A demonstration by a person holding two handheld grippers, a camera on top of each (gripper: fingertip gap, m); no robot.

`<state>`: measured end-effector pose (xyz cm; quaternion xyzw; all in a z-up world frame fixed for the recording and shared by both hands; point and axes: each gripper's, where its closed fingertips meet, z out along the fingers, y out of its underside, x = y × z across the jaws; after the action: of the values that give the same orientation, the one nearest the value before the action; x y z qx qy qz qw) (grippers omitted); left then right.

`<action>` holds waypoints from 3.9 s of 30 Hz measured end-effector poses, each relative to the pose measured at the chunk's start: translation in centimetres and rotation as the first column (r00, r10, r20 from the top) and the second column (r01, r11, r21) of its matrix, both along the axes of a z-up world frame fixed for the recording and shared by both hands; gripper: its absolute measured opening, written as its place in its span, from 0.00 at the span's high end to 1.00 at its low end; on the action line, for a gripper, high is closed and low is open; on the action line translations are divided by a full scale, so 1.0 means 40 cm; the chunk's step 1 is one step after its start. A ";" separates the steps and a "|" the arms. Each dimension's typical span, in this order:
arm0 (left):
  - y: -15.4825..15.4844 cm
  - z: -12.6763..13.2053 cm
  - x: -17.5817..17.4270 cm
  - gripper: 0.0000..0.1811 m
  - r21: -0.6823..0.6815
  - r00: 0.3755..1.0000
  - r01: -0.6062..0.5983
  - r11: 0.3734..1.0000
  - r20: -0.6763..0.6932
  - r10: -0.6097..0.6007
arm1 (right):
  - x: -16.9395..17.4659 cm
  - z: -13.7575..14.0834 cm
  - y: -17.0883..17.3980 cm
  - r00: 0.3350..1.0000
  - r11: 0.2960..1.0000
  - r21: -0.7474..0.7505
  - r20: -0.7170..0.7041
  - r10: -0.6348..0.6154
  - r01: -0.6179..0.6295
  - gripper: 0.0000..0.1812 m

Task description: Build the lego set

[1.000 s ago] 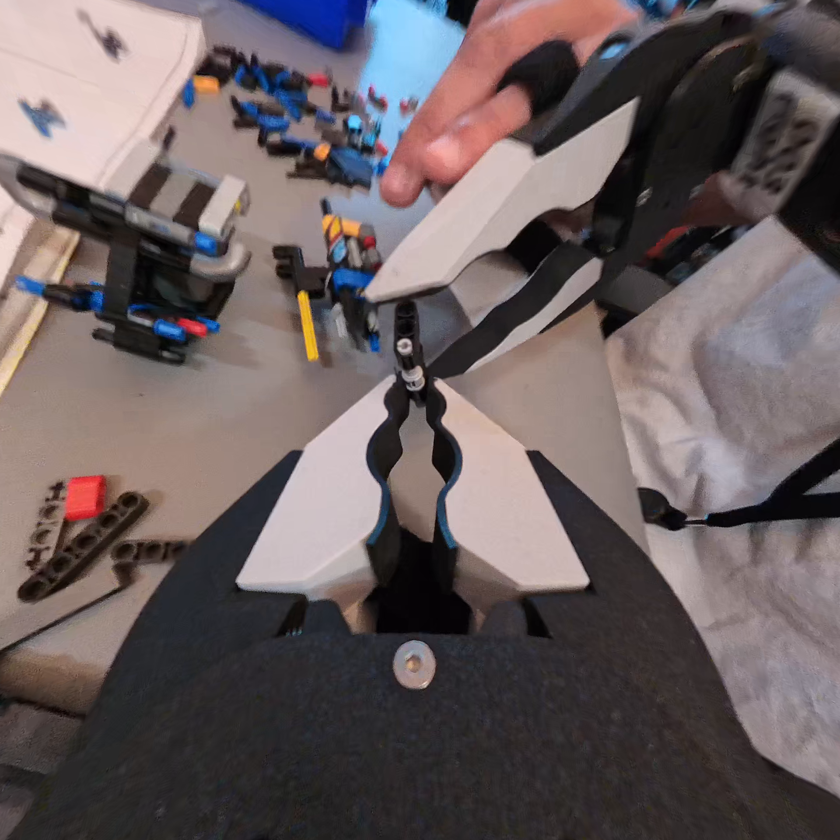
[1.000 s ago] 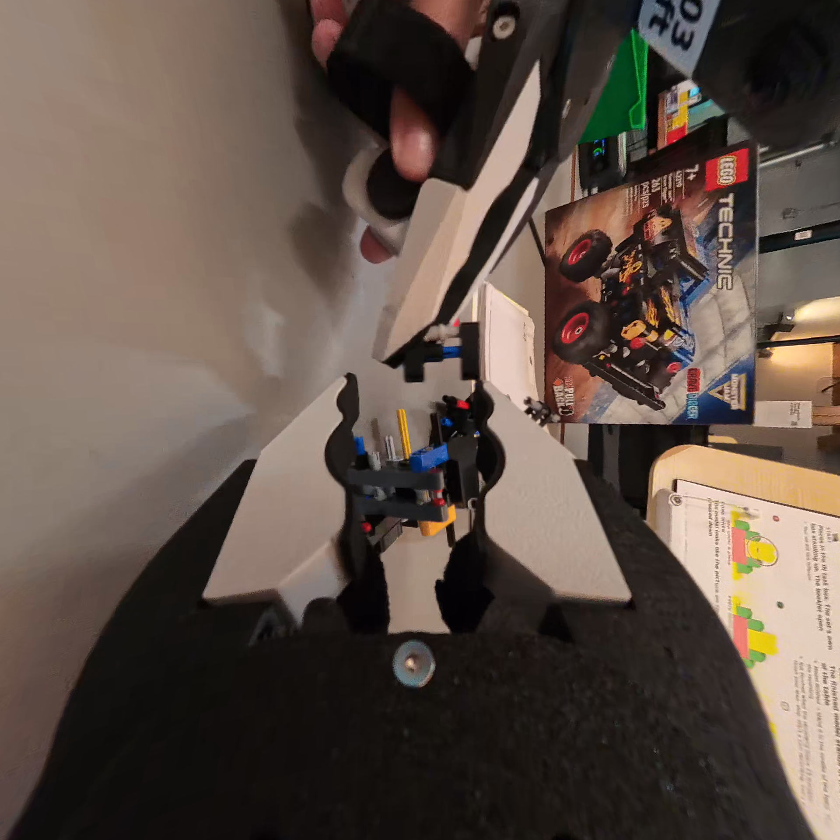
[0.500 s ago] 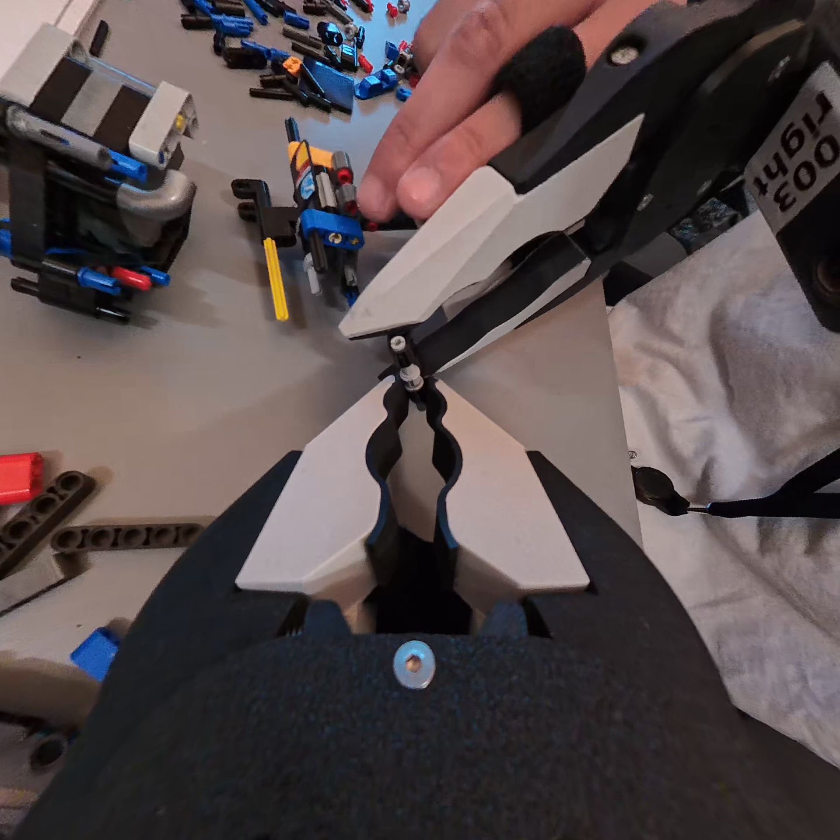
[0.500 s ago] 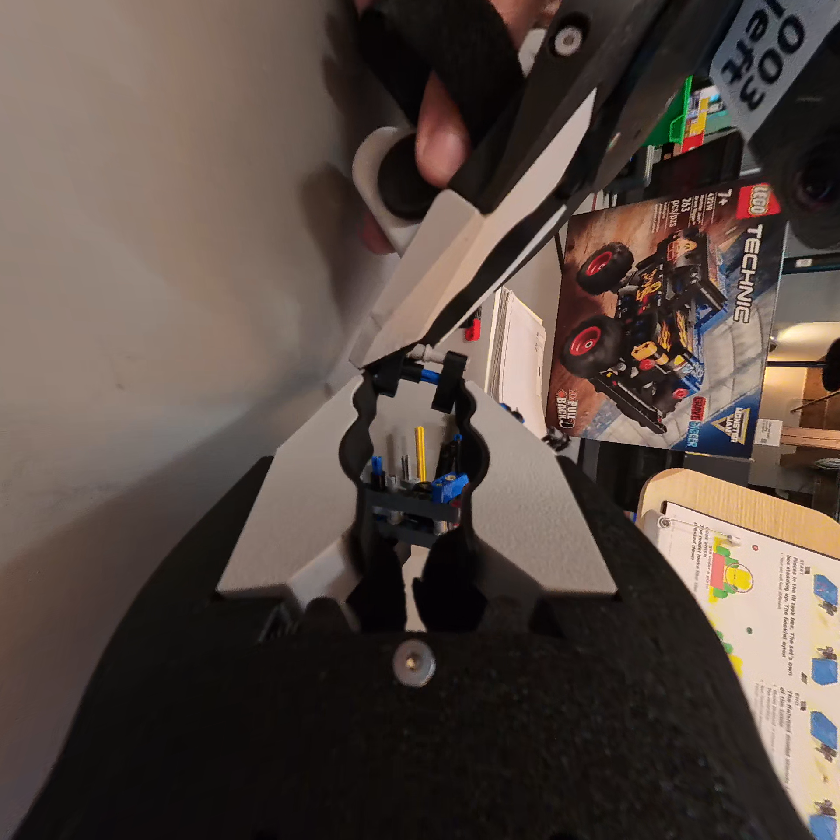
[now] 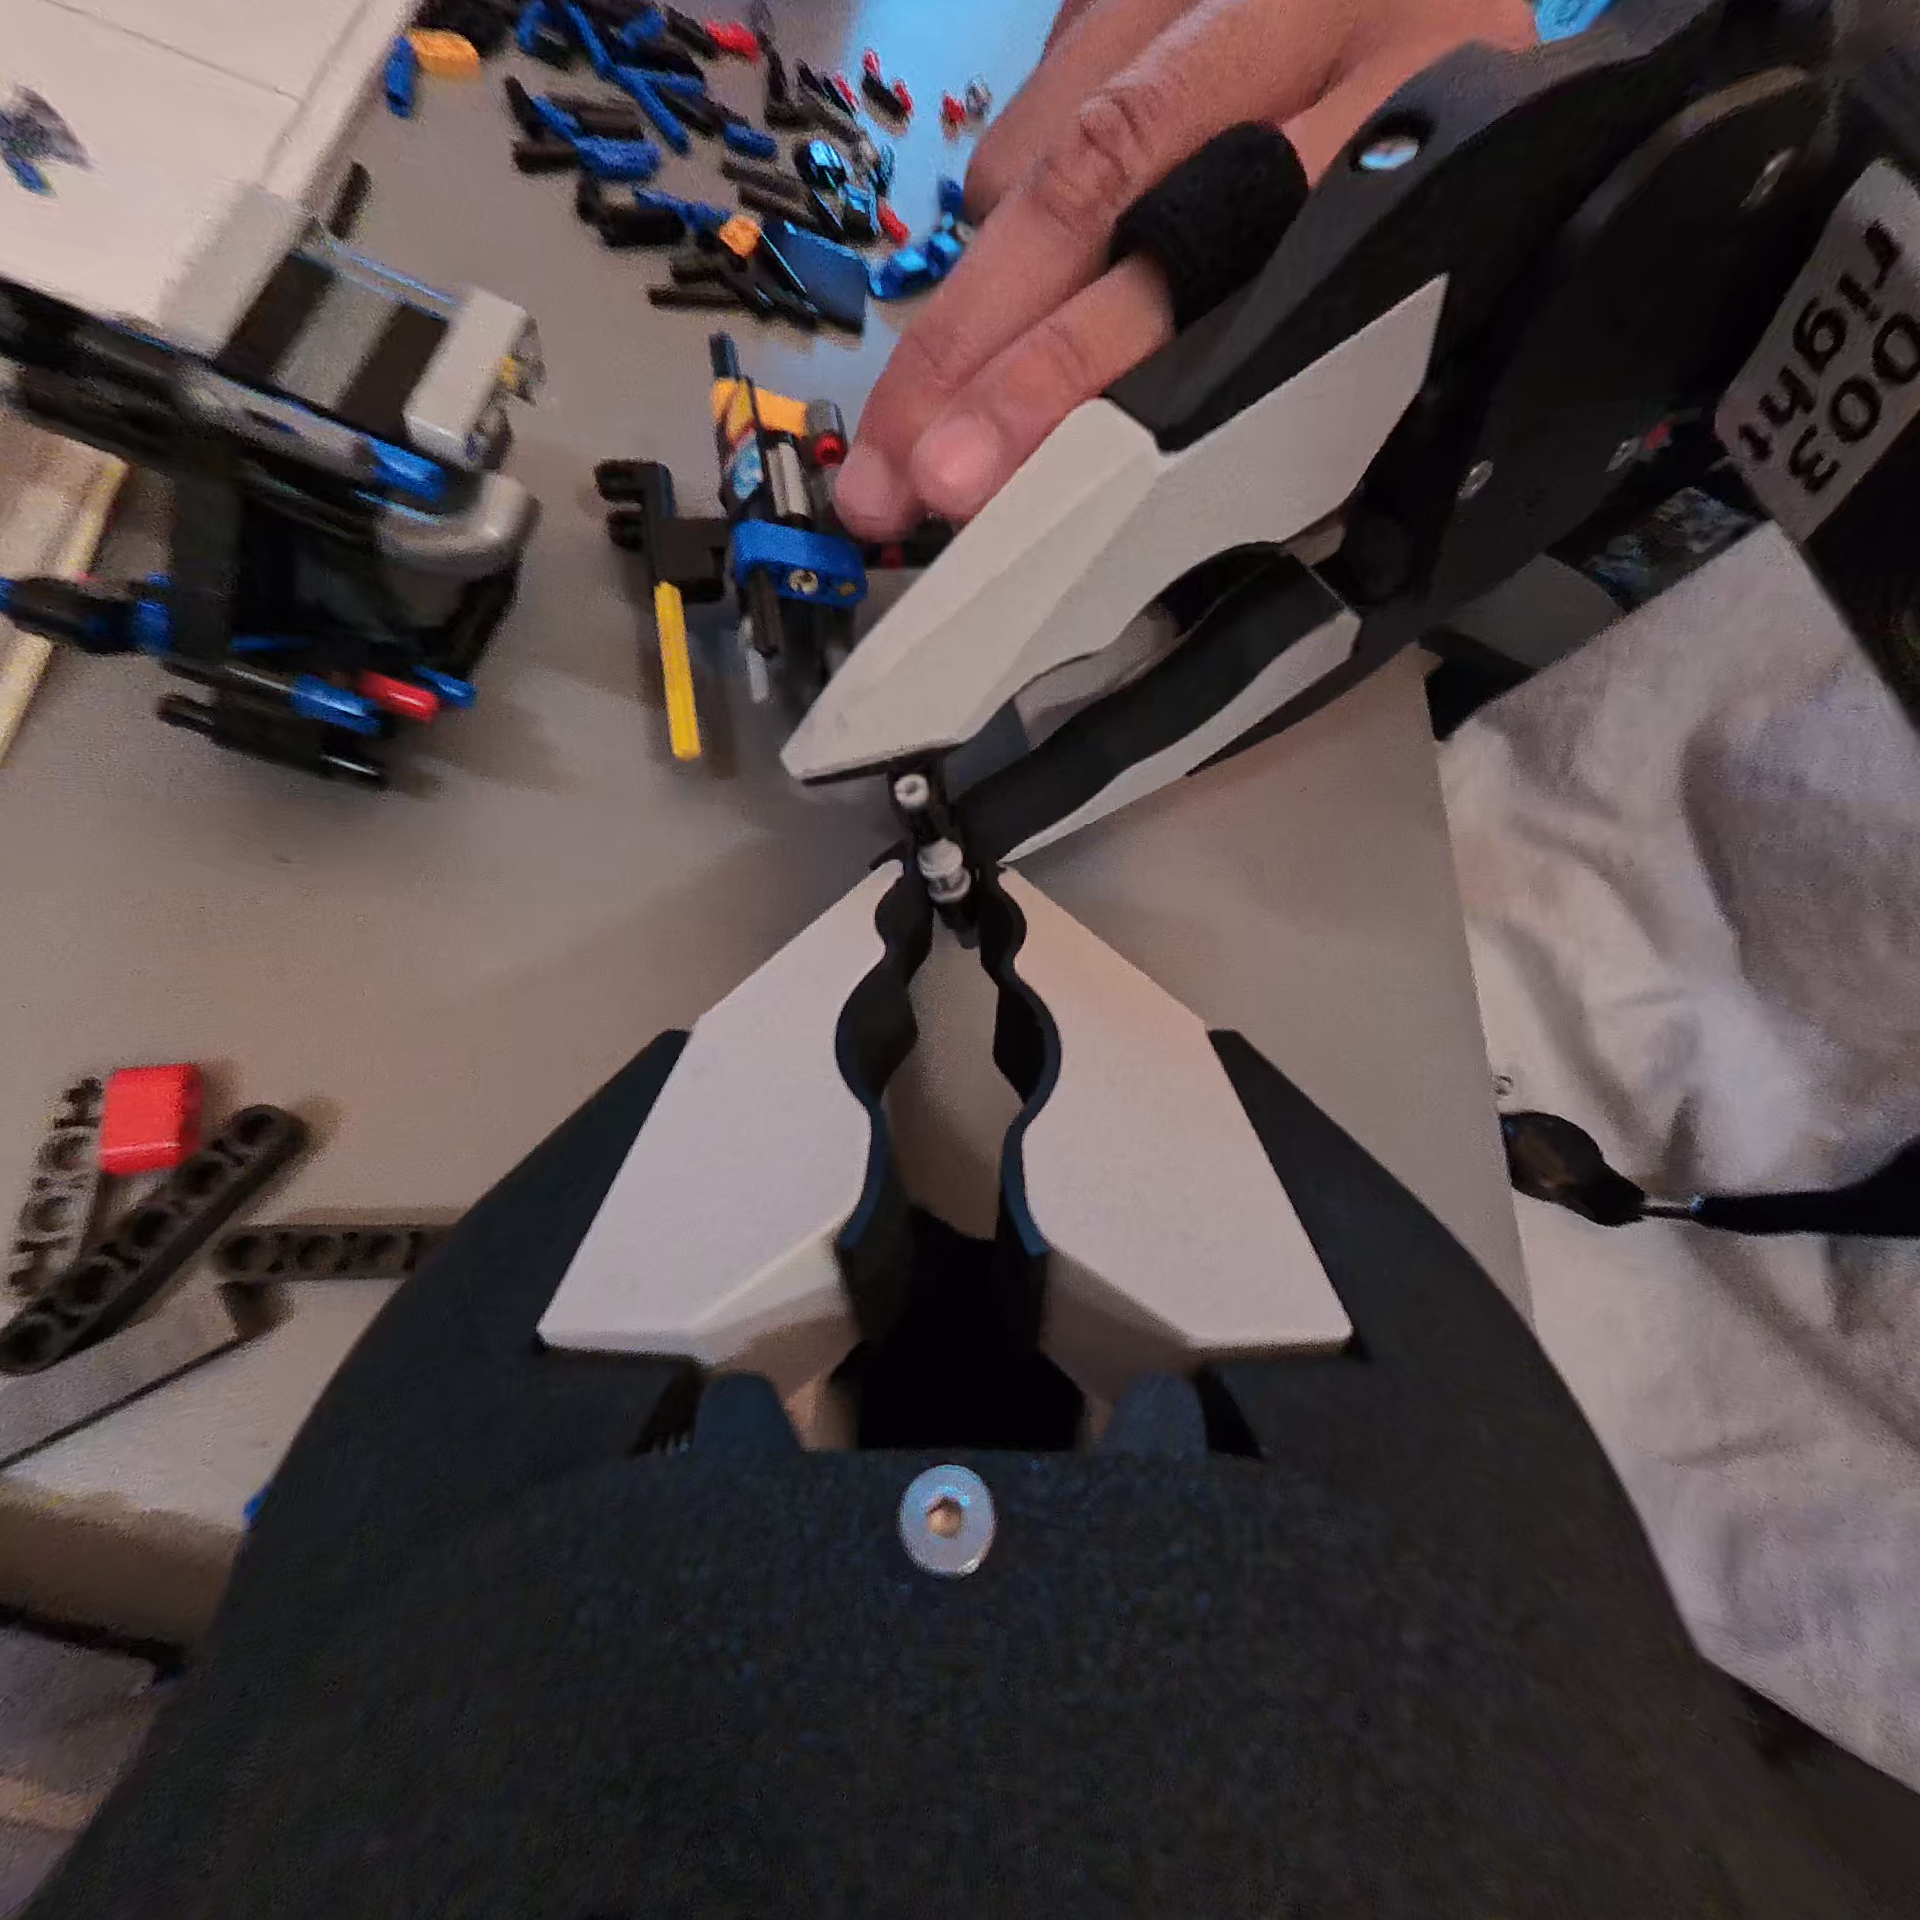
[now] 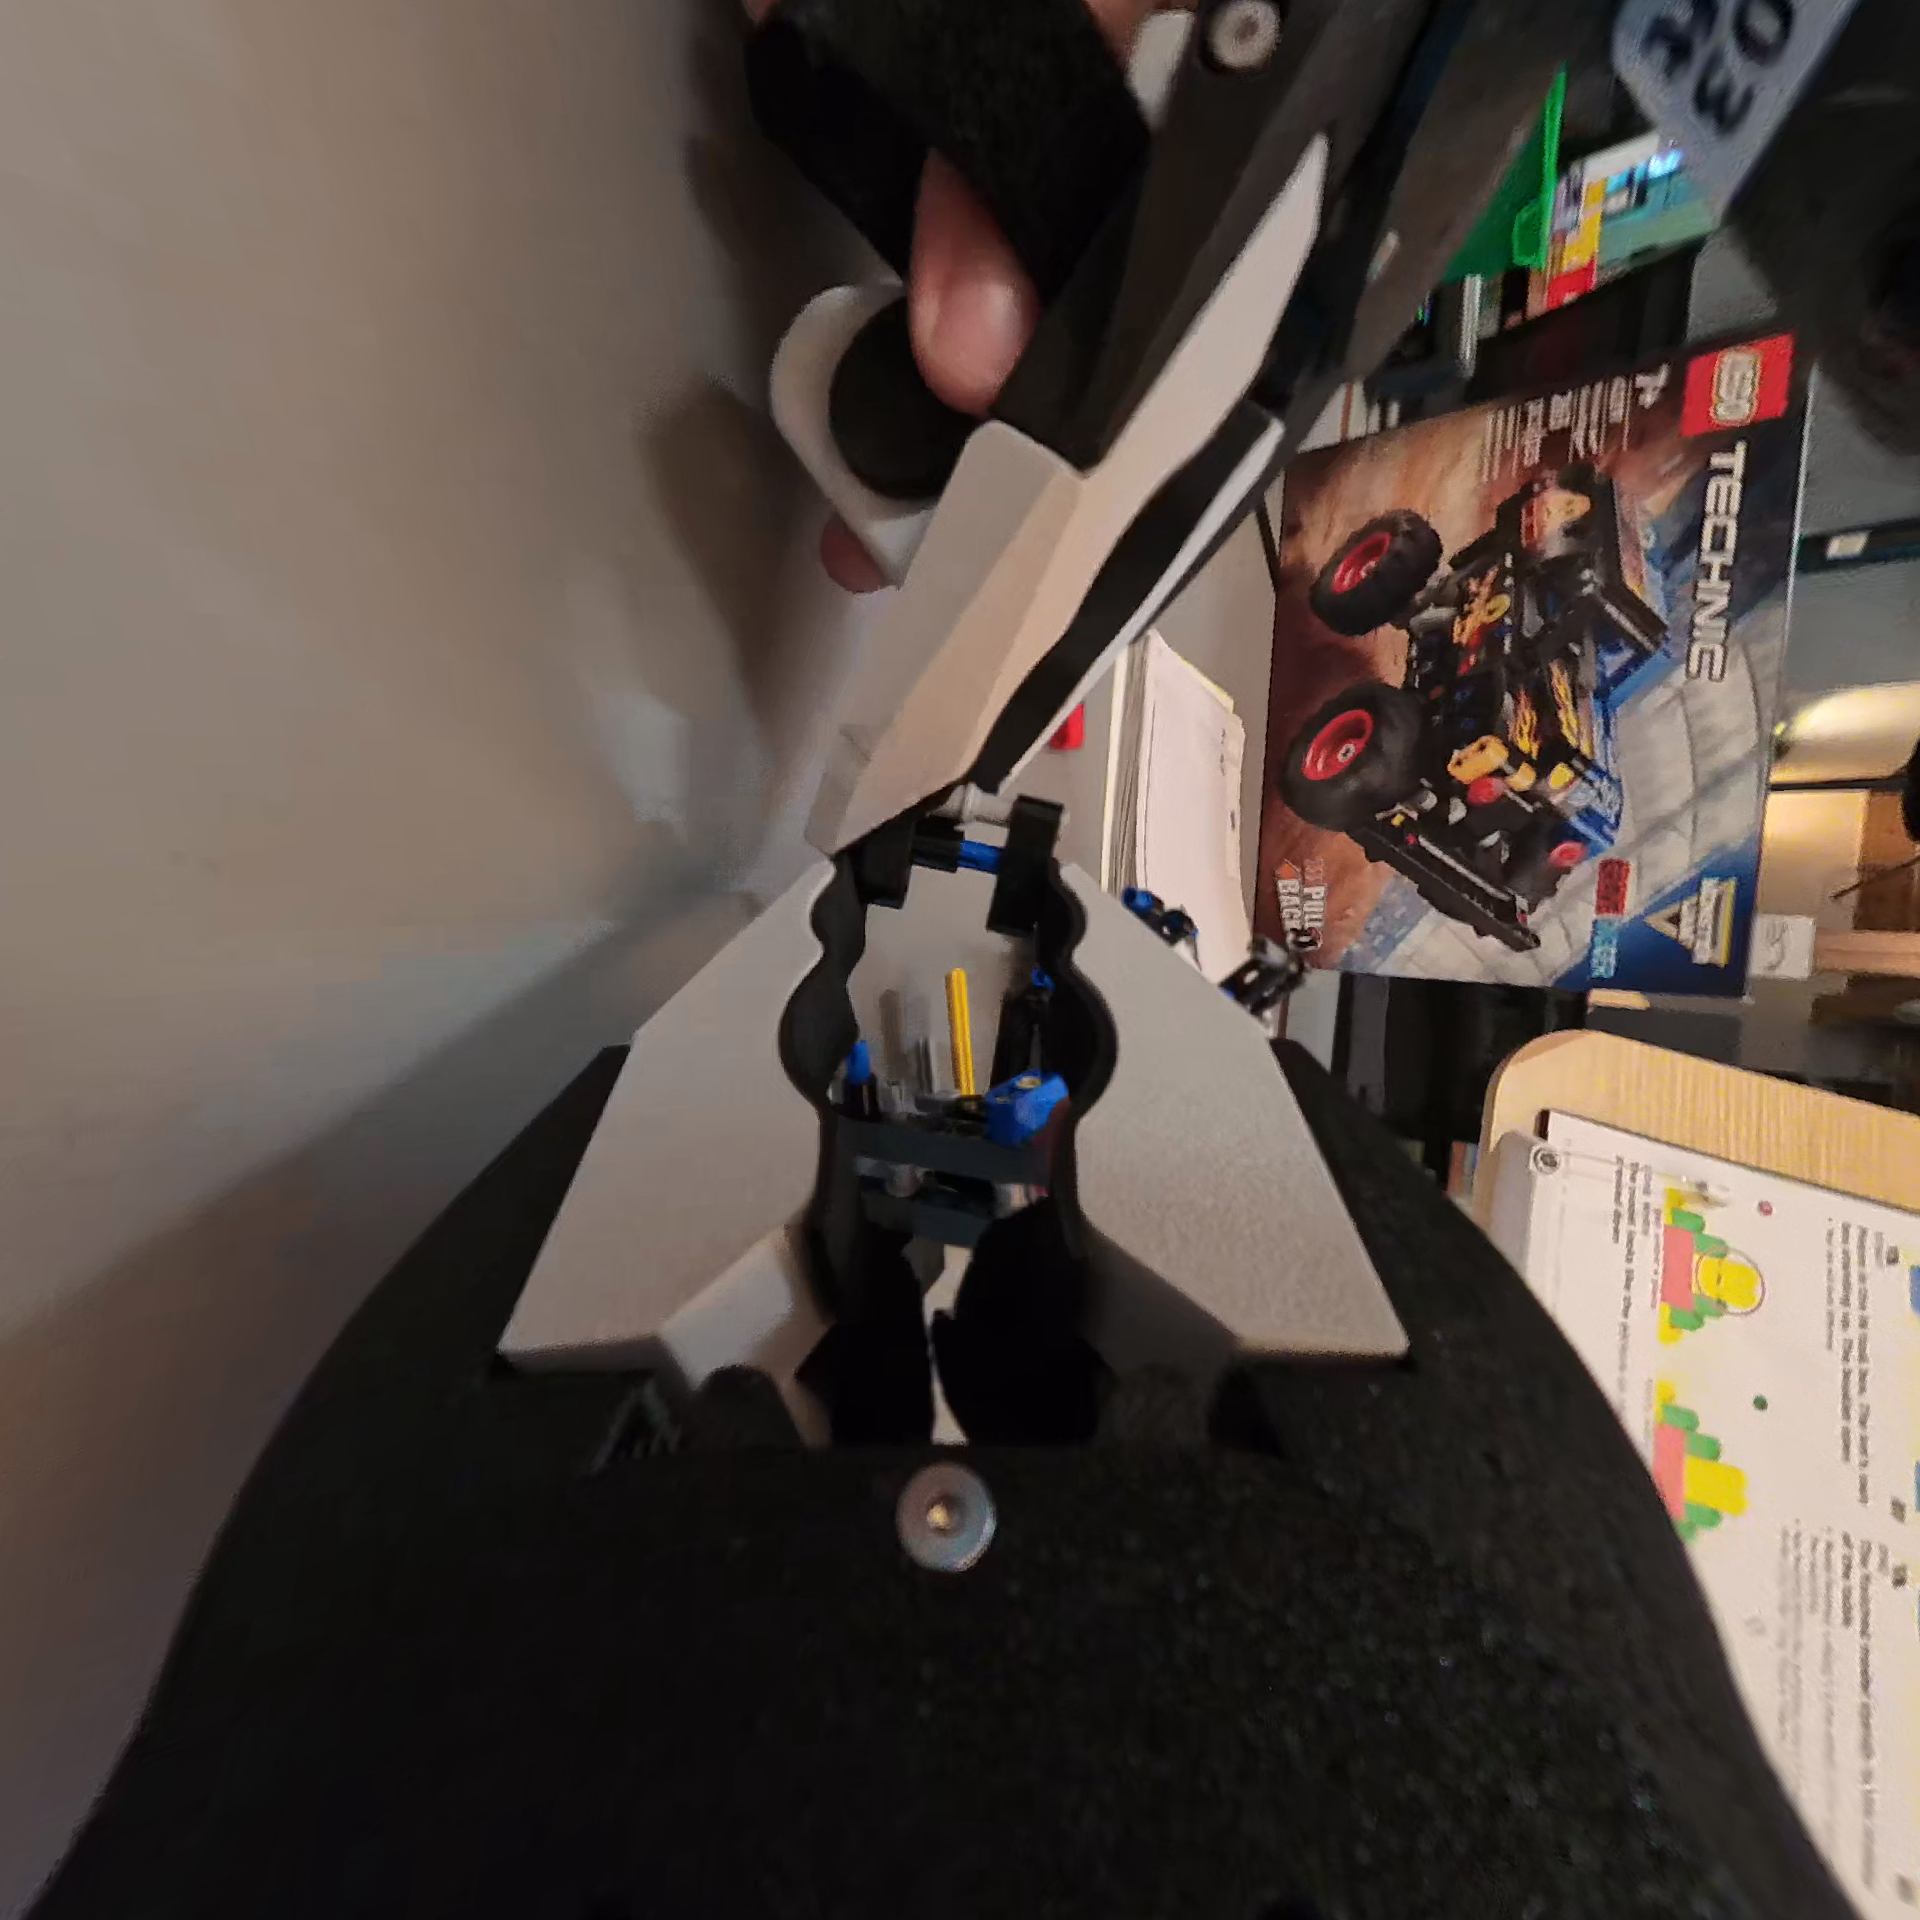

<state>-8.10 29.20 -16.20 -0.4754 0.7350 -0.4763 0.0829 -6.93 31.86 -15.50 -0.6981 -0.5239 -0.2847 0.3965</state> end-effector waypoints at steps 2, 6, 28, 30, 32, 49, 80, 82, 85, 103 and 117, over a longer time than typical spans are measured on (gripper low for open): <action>0.015 0.023 0.012 0.94 -0.005 0.998 -0.036 0.999 0.046 0.036 | 0.010 0.021 0.007 0.999 0.999 0.028 -0.019 -0.029 0.030 0.82; 0.019 0.055 0.018 0.92 -0.057 0.994 -0.058 0.997 0.087 0.062 | 0.014 0.058 0.009 0.999 0.996 0.079 -0.014 -0.048 0.049 0.82; 0.092 0.131 0.043 0.97 -0.504 0.977 -0.187 0.843 -0.006 0.213 | 0.019 0.092 0.030 0.990 0.982 0.174 -0.130 -0.049 0.071 0.67; 0.092 0.122 0.046 0.97 -0.520 0.976 -0.201 0.830 -0.034 0.215 | -0.008 0.091 0.029 0.996 0.979 0.202 -0.092 -0.021 0.039 0.69; 0.085 0.119 0.045 0.97 -0.520 0.978 -0.196 0.831 -0.041 0.204 | -0.019 0.077 0.032 0.996 0.982 0.185 -0.083 -0.026 0.041 0.71; 0.078 0.099 0.049 0.97 -0.375 0.959 -0.246 0.894 0.042 0.281 | 0.015 0.060 0.031 0.996 0.990 0.111 -0.051 -0.079 0.084 0.84; 0.043 0.106 0.031 0.97 -0.408 0.983 -0.166 0.898 0.001 0.182 | -0.002 0.041 0.020 0.975 0.997 0.006 -0.212 -0.072 0.075 0.82; 0.042 0.103 0.031 0.97 -0.379 0.983 -0.167 0.910 0.012 0.185 | 0.002 0.042 0.020 0.986 0.997 0.039 -0.153 -0.060 0.067 0.82; 0.039 0.094 0.030 0.97 -0.383 0.982 -0.175 0.907 -0.003 0.188 | 0.003 0.033 0.018 0.993 0.998 0.043 -0.113 -0.047 0.052 0.82; 0.020 0.171 0.007 0.97 0.001 0.930 -0.115 0.993 0.351 0.107 | -0.005 0.110 0.028 0.945 0.989 0.138 -0.328 0.001 0.047 0.75; -0.073 0.217 -0.059 0.97 0.485 0.658 -0.102 0.868 0.688 -0.307 | -0.118 0.160 -0.134 0.321 0.805 -0.322 -0.931 -0.174 -0.498 0.74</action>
<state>-10.45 26.28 -7.52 -0.1575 0.7563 -0.4328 0.4645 -11.66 26.51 -9.11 -0.7524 -0.3280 0.3804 0.4261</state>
